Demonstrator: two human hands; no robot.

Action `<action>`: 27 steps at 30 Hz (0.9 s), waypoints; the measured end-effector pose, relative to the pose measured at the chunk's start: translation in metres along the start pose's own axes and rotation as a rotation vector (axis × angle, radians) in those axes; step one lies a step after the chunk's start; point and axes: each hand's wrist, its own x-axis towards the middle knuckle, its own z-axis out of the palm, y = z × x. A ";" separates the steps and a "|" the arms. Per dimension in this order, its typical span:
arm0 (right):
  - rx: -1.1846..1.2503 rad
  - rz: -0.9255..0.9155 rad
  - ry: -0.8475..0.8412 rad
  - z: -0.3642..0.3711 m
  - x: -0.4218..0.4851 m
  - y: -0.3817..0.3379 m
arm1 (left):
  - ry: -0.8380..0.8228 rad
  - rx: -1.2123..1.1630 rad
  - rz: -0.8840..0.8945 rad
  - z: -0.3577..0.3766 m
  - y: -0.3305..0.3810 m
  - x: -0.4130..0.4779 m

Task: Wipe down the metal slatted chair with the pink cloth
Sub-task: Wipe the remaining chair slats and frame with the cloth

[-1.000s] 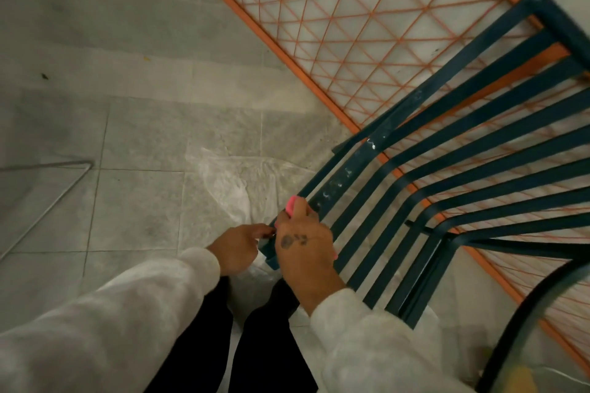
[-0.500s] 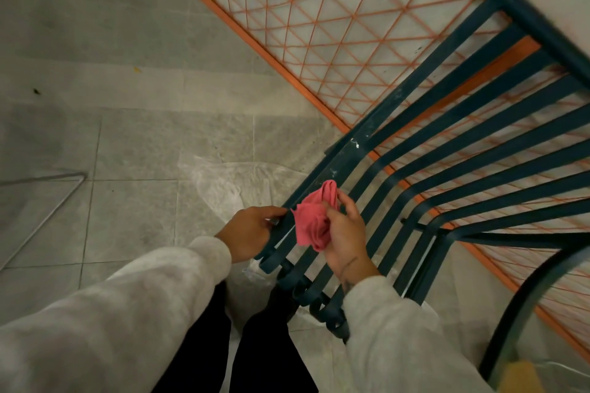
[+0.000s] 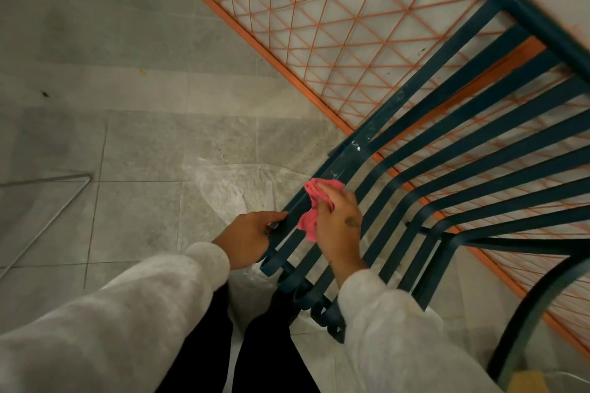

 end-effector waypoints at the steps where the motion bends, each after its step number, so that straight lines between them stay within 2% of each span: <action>1: -0.102 -0.084 -0.004 -0.001 0.001 -0.002 | 0.003 0.000 0.002 0.000 0.000 0.000; 3: -0.262 -0.240 -0.090 0.006 -0.015 -0.002 | 0.006 -0.005 0.004 0.000 0.001 0.000; 5: -0.323 -0.302 -0.191 0.017 -0.039 0.004 | 0.008 0.014 0.003 -0.001 0.000 -0.001; 10: -0.311 -0.289 -0.198 0.004 -0.030 0.007 | -0.006 -0.003 -0.023 -0.001 -0.003 -0.007; 15: -0.284 -0.187 -0.037 0.001 0.012 -0.002 | -0.035 -0.017 -0.009 -0.004 -0.013 0.001; 17: -0.265 -0.207 -0.074 0.007 -0.005 -0.001 | -0.014 -0.006 -0.016 -0.002 -0.015 0.000; 20: -0.267 -0.284 -0.243 0.013 -0.043 0.011 | 0.048 0.054 0.001 0.002 -0.019 0.000; 23: -0.301 -0.325 -0.339 -0.001 -0.034 0.019 | 0.082 0.039 -0.022 0.007 -0.020 0.001; 25: -0.342 -0.305 -0.319 -0.016 -0.003 0.015 | 0.076 0.035 -0.024 0.007 -0.019 0.001; 27: -0.349 -0.218 -0.225 -0.028 0.031 0.004 | 0.065 0.060 -0.018 0.008 -0.021 0.001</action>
